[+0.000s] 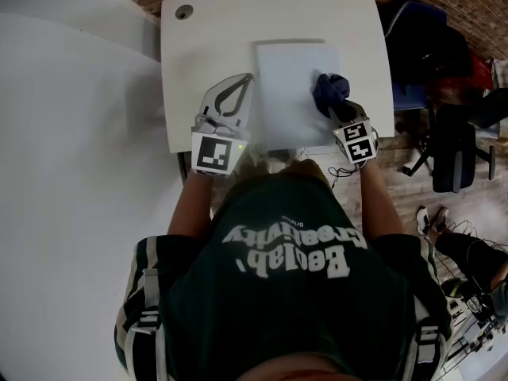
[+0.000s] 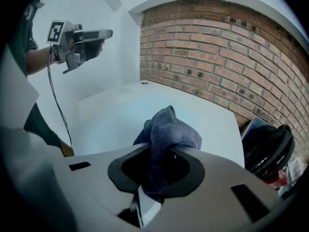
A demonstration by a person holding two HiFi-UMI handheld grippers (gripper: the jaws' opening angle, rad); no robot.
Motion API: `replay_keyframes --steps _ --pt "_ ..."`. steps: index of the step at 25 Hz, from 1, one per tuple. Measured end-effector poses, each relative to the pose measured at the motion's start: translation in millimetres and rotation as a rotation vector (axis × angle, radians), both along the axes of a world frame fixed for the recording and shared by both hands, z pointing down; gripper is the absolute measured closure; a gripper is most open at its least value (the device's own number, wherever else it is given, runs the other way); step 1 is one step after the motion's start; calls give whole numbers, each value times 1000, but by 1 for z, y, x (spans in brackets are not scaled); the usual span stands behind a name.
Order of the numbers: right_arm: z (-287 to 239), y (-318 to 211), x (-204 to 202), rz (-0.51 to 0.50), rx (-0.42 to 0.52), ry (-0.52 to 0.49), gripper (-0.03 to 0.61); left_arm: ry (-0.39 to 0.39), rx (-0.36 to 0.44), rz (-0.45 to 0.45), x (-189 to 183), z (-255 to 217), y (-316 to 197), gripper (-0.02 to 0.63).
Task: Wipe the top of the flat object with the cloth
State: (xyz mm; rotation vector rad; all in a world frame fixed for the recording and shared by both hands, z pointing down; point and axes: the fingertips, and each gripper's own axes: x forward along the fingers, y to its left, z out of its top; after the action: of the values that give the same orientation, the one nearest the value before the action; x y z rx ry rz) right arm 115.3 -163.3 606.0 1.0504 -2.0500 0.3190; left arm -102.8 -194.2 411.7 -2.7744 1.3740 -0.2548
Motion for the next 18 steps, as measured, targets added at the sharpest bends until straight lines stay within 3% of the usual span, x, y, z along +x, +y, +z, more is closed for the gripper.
replay_keyframes --steps 11,18 --pt "4 90 -3 -36 -98 52 529 -27 2 52 -2 5 5 620" --pt "5 101 -13 -60 -102 68 529 -17 12 62 -5 6 7 620"
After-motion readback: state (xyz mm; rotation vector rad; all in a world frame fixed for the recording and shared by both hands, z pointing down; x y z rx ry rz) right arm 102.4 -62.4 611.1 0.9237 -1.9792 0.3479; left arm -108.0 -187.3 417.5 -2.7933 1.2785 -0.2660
